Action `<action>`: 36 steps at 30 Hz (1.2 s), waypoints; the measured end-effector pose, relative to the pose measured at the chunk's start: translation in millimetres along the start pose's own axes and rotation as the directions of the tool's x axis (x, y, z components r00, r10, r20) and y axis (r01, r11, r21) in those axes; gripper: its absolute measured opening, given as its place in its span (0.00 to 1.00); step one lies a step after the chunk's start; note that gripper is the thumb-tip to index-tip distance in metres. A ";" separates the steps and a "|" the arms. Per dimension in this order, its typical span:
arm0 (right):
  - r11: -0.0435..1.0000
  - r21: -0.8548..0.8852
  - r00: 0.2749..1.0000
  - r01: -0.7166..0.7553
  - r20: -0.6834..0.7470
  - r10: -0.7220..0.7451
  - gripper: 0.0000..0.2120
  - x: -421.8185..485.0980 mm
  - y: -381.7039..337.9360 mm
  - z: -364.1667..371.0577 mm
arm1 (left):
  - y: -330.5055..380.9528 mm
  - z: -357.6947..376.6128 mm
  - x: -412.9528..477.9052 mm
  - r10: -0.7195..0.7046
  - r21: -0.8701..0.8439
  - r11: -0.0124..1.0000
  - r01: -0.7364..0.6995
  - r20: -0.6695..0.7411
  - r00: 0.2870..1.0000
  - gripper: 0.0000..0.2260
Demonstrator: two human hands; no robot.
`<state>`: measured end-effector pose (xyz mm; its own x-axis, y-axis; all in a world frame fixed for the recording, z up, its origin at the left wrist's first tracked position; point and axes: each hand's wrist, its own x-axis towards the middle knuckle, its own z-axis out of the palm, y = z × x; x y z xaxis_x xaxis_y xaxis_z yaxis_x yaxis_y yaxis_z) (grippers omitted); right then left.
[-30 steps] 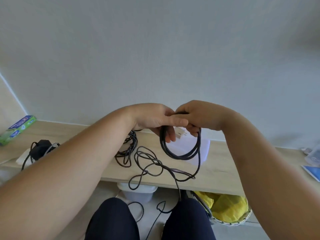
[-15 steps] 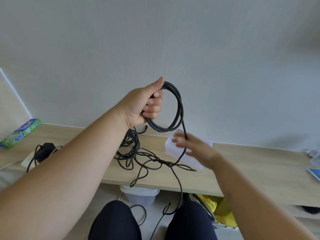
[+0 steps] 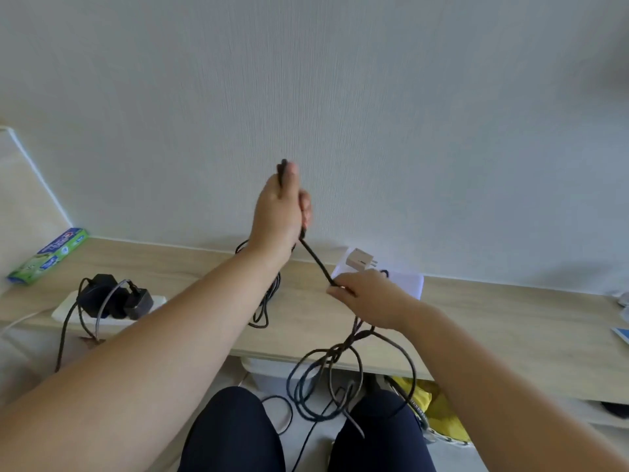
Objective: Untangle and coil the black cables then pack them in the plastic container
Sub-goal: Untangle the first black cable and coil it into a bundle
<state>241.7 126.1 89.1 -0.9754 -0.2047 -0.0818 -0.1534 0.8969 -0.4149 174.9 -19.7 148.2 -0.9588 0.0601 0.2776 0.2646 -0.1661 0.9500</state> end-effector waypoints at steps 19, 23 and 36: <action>0.787 0.579 0.961 -0.211 -0.024 0.275 0.19 -23.2 14.1 26.5 | -26.9 -1.5 1.8 0.055 0.854 0.466 -0.231 0.232 0.971 0.15; 0.674 0.692 0.919 -0.258 -0.040 0.393 0.21 -22.4 5.4 53.4 | -30.0 -3.6 9.5 0.039 0.858 0.480 -0.184 0.189 0.981 0.15; 0.990 0.086 0.970 -0.112 0.228 0.090 0.22 4.8 11.9 -57.1 | 16.9 -20.3 32.1 -0.231 0.833 0.532 -0.151 0.315 0.921 0.21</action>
<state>226.2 158.2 135.5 -0.9234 -0.2068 -0.3233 -0.0286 0.8771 -0.4794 146.5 -40.6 170.3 -0.9114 0.4033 0.0812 0.3716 0.7224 0.5831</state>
